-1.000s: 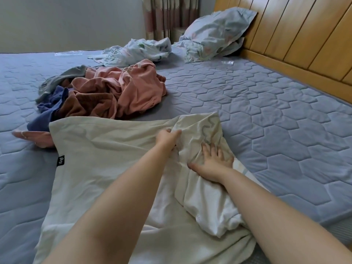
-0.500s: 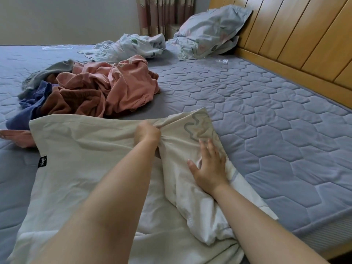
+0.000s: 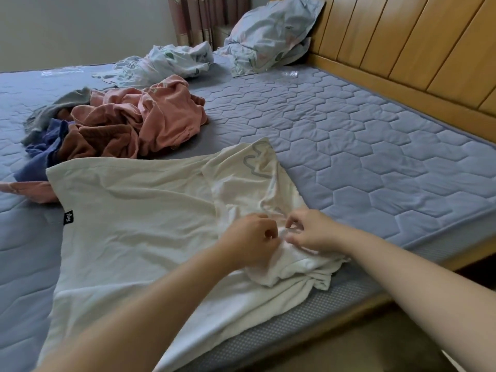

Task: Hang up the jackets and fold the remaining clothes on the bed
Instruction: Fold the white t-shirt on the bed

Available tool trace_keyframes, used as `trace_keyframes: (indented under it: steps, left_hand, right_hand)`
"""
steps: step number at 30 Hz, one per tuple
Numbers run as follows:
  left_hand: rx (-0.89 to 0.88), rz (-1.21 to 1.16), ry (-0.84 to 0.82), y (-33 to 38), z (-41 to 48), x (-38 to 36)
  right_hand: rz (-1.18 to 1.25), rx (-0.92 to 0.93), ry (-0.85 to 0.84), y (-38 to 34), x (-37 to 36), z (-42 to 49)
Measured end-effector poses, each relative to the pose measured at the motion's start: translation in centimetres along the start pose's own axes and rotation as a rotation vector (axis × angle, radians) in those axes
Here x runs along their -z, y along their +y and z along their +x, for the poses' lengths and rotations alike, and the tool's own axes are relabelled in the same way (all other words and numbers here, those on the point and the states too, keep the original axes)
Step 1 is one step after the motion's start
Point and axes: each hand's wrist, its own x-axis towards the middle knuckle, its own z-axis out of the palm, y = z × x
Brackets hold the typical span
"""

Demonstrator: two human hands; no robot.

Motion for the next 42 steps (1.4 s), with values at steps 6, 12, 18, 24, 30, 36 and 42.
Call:
trace_keyframes:
  steps: [6, 12, 18, 24, 30, 36, 42]
  left_hand:
    - [0.146, 0.047, -0.096, 2.6, -3.1, -2.0]
    - [0.151, 0.116, -0.005, 3.7, -4.2, -1.8]
    - [0.049, -0.001, 0.375, 5.2, -5.5, -0.3]
    - [-0.001, 0.174, -0.056, 4.2, -6.9, -1.6]
    - [-0.148, 0.235, 0.018, 3.8, -7.7, -1.2]
    - [-0.220, 0.259, 0.135, 3.3, -7.7, -0.3]
    - [0.161, 0.054, 0.119, 2.0, -7.4, -0.7]
  right_hand:
    - [-0.016, 0.028, -0.045, 0.8, 0.3, -4.7]
    - [-0.155, 0.052, 0.130, 0.3, -2.2, -5.7]
    - [0.064, 0.257, 0.602, 0.7, 0.5, -7.7]
    - [-0.124, 0.208, 0.320, 2.6, -1.9, -8.2]
    - [-0.133, 0.204, 0.227, 3.3, -2.5, -8.5]
    - [-0.297, 0.359, 0.460, 3.4, -2.4, -9.5]
    - [0.223, -0.171, 0.541, 3.6, -1.3, -7.8]
